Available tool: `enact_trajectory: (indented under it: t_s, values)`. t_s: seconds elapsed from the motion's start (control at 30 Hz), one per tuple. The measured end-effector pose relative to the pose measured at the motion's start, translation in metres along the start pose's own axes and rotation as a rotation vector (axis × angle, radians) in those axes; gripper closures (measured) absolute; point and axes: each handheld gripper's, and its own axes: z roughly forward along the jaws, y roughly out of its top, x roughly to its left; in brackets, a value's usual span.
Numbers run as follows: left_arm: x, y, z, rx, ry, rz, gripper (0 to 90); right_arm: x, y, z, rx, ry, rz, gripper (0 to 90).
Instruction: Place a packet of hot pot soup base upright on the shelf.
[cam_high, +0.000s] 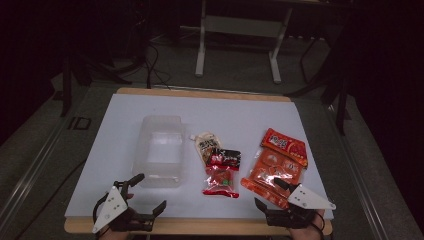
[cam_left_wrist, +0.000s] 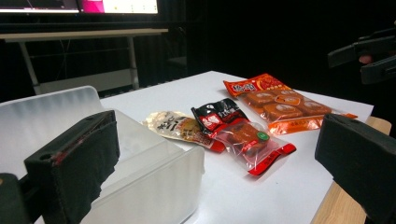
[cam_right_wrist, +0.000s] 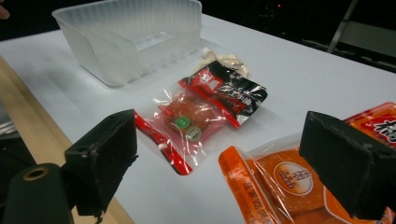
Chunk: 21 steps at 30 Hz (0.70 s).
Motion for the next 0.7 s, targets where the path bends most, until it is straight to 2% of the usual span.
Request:
enact_trajectory:
  t_s: [0.13, 0.23, 0.3, 0.4, 0.47, 0.53, 0.57, 0.63, 0.7]
  values:
    - [0.000, 0.000, 0.000, -0.014, -0.016, -0.004, 0.2, 0.003, -0.001, 0.002, -0.032, -0.015, -0.031, 11.2]
    - [0.000, 0.001, 0.000, -0.013, -0.010, 0.004, 0.2, 0.004, -0.002, 0.003, -0.029, -0.017, -0.039, 11.3]
    - [-0.001, 0.001, 0.000, -0.017, -0.016, 0.007, 0.3, 0.009, 0.000, 0.007, 0.005, 0.013, -0.073, 11.9]
    - [-0.002, 0.002, -0.001, -0.017, -0.014, 0.017, 0.2, 0.010, 0.005, 0.006, 0.012, 0.046, -0.072, 13.2]
    - [-0.002, 0.002, -0.001, -0.013, -0.013, 0.018, 0.3, 0.010, 0.007, 0.007, 0.011, 0.064, -0.099, 12.8]
    - [-0.002, 0.002, -0.002, -0.014, -0.008, 0.019, 0.2, 0.011, 0.009, 0.009, 0.054, 0.024, -0.144, 12.9]
    - [-0.002, 0.002, -0.002, -0.017, -0.006, 0.018, 0.3, 0.011, 0.011, 0.008, 0.060, 0.025, -0.145, 12.8]
    - [-0.001, 0.002, -0.003, -0.021, -0.004, 0.016, 0.3, 0.012, 0.017, 0.005, 0.029, 0.028, -0.130, 11.8]
    - [-0.001, 0.002, -0.003, -0.019, -0.003, 0.012, 0.3, 0.010, 0.027, -0.003, -0.027, -0.016, -0.138, 11.3]
